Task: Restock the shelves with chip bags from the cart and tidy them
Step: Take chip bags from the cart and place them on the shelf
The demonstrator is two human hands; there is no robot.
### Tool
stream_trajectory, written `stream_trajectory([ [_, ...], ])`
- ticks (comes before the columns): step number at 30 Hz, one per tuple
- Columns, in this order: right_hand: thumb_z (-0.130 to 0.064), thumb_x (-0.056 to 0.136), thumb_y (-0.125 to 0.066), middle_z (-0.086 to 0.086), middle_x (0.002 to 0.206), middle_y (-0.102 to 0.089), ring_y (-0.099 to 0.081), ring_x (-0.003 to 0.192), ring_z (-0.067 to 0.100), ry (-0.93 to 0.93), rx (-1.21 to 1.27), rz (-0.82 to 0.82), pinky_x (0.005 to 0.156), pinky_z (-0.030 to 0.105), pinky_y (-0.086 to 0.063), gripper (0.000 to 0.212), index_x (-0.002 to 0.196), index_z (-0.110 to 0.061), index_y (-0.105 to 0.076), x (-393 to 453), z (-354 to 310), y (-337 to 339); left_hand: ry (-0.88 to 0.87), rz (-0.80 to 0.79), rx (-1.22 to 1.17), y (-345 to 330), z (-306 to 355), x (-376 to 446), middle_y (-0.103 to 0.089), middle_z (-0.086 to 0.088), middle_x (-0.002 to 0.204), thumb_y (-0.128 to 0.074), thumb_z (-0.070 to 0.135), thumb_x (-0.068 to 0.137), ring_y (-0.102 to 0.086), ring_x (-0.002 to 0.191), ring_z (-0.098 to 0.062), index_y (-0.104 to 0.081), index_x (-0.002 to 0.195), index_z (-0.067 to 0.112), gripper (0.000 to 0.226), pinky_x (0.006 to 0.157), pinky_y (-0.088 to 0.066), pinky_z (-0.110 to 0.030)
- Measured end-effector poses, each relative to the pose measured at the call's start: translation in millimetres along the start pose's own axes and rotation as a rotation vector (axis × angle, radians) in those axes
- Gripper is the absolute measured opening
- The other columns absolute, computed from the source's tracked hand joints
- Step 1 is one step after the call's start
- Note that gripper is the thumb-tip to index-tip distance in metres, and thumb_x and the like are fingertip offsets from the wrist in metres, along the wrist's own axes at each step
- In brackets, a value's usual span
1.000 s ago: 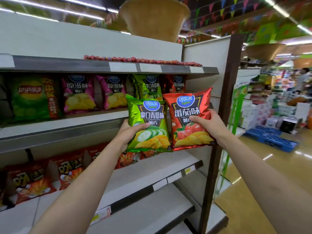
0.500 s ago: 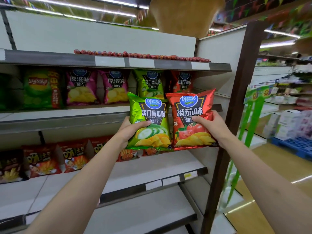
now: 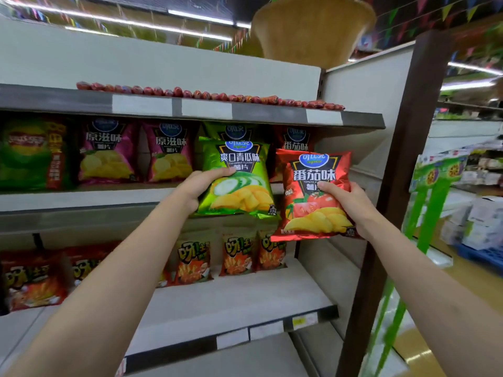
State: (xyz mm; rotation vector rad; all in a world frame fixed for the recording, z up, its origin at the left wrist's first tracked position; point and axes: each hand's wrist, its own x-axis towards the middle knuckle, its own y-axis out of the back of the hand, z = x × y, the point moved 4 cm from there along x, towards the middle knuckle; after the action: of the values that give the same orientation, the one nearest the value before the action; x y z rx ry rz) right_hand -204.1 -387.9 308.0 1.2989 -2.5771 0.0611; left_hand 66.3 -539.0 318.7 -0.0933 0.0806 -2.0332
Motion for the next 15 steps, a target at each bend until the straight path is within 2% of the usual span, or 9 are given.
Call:
stream_trajectory([
  [2,-0.032,0.079,-0.075,0.003,0.095,-0.07,-0.069,0.077,0.017,-0.012,0.019,-0.014,0.063,0.027,-0.054,0.041,0.111,-0.014,-0.057,22,0,5,-0.01,0.002,-0.011,-6,10,17,-0.074,-0.012,0.096,-0.08,0.031,0.071,-0.072,0.067,-0.021,-0.064,0.12,0.004,0.058,0.055,-0.057,-0.03],
  [5,-0.04,0.073,-0.079,0.009,0.102,-0.072,-0.071,0.085,0.024,-0.049,0.058,-0.034,0.075,0.035,-0.057,0.061,0.122,-0.012,-0.056,52,2,9,-0.046,0.04,-0.029,-11,22,41,-0.073,-0.014,0.1,-0.086,0.034,0.06,-0.073,0.073,-0.023,-0.059,0.125,0.004,0.076,0.057,-0.057,-0.032],
  [8,-0.039,0.077,-0.076,0.009,0.101,-0.073,-0.072,0.086,0.026,-0.072,0.089,-0.075,0.075,0.036,-0.057,0.054,0.121,-0.013,-0.06,81,3,10,-0.072,0.044,-0.044,-17,27,60,-0.074,-0.014,0.097,-0.087,0.033,0.056,-0.073,0.075,-0.025,-0.059,0.124,0.002,0.08,0.059,-0.058,-0.034],
  [11,-0.041,0.079,-0.073,0.007,0.092,-0.075,-0.073,0.075,0.022,-0.098,0.072,-0.117,0.065,0.03,-0.057,0.045,0.114,-0.015,-0.063,102,0,7,-0.07,0.082,-0.037,-18,24,76,-0.075,-0.011,0.085,-0.084,0.029,0.065,-0.073,0.069,-0.024,-0.064,0.11,0.003,0.056,0.057,-0.059,-0.035],
  [15,-0.046,0.08,-0.07,0.006,0.089,-0.075,-0.072,0.072,0.021,-0.113,0.059,-0.154,0.064,0.029,-0.056,0.041,0.108,-0.016,-0.065,128,1,7,-0.069,0.132,-0.031,-17,19,92,-0.074,-0.009,0.079,-0.083,0.021,0.07,-0.071,0.065,-0.022,-0.068,0.097,0.006,0.035,0.058,-0.059,-0.034],
])
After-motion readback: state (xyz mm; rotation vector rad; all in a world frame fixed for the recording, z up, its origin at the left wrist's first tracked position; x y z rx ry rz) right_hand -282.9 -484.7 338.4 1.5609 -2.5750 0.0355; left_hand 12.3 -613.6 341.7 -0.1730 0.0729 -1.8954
